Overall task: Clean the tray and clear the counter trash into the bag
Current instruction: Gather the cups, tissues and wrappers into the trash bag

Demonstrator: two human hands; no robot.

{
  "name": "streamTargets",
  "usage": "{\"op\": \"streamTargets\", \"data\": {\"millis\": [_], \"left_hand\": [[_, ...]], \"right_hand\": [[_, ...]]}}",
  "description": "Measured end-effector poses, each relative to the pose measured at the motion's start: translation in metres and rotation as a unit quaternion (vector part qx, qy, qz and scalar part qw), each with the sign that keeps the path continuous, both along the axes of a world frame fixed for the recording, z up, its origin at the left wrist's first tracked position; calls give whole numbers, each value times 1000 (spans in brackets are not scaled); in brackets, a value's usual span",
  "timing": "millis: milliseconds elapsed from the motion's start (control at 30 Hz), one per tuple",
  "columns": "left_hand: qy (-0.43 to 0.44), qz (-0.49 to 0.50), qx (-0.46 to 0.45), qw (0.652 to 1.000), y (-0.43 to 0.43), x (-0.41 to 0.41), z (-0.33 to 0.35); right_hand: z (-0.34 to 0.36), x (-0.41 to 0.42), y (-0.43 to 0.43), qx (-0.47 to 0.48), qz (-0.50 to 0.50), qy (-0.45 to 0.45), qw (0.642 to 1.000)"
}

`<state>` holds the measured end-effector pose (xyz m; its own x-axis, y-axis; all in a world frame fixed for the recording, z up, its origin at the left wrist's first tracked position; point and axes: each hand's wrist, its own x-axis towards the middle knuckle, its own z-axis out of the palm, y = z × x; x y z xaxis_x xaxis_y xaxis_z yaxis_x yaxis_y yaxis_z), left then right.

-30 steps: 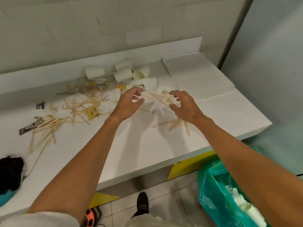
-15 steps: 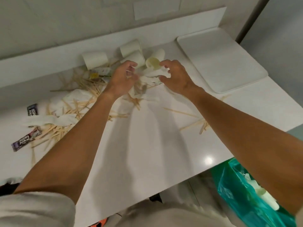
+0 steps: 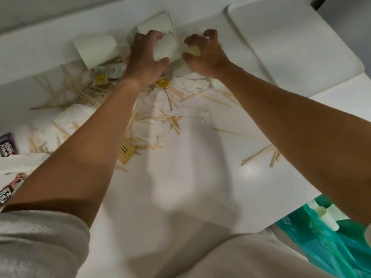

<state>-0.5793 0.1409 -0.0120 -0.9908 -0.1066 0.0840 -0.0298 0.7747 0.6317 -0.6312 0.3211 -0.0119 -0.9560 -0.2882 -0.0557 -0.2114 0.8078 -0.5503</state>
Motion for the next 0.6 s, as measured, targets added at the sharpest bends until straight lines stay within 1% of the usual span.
{"op": "streamTargets", "data": {"millis": [133, 267, 333, 500, 600], "left_hand": [[-7, -3, 10, 1000, -1, -4, -17], [-5, 1, 47, 999, -6, 8, -16], [7, 23, 53, 998, -9, 17, -8], [38, 62, 18, 997, -12, 43, 26], [50, 67, 5, 997, -6, 61, 49]], "right_hand": [[-12, 1, -11, -26, -7, 13, 1000], [-8, 9, -12, -69, -27, 30, 997], [-1, 15, -10, -105, -42, 46, 993], [35, 40, -2, -231, -59, 51, 970], [57, 57, 11, -267, -68, 55, 960]]}}
